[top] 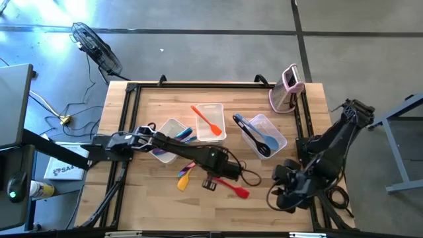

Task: Pick & Place Kitchen Items
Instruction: Put the blue table knife into the left white bin

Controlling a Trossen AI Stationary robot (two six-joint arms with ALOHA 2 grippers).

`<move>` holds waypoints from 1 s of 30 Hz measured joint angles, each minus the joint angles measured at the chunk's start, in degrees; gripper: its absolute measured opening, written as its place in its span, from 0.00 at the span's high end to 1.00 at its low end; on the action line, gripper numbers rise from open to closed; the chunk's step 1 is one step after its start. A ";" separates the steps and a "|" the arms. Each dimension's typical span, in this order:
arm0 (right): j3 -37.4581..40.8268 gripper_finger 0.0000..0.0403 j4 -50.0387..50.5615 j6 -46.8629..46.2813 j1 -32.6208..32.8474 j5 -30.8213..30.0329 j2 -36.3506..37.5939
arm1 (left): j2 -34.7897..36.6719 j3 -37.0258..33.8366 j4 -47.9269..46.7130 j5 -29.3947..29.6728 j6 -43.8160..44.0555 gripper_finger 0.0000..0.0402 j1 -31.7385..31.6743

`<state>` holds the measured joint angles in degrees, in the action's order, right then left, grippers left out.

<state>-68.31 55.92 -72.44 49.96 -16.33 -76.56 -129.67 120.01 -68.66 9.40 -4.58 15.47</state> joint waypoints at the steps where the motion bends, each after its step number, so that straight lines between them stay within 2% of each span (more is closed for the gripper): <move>1: 0.00 0.60 0.93 -1.22 0.82 0.04 0.10 | 0.04 0.00 -0.69 0.22 0.30 1.00 0.22; 5: 0.00 0.60 5.24 -5.33 3.78 0.13 0.10 | 1.32 0.11 -5.33 2.36 2.80 1.00 1.91; 9: 0.02 0.60 10.13 -13.30 5.60 0.03 0.08 | 4.73 0.42 -11.05 4.65 7.52 1.00 4.29; 14: 0.09 0.60 10.97 -18.81 6.40 -0.58 -0.26 | 10.31 0.48 -15.76 7.68 15.35 1.00 7.92; 20: 0.11 0.60 10.84 -19.13 7.24 -3.71 -0.80 | 17.08 0.46 -22.00 17.01 26.17 1.00 12.11; 22: 0.11 0.60 10.63 -19.30 7.77 -5.54 -0.80 | 19.17 0.43 -21.22 18.61 28.53 1.00 12.88; 26: 0.11 0.60 9.64 -19.30 9.37 -9.14 -0.80 | 21.94 0.16 -21.48 23.82 30.75 1.00 13.84; 30: 0.11 0.60 8.47 -19.30 11.09 -12.72 -0.80 | 25.01 -2.17 -21.45 25.96 31.55 1.00 13.99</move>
<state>-68.20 64.39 -91.74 61.05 -29.05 -77.36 -104.65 117.84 -90.12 35.36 26.97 29.46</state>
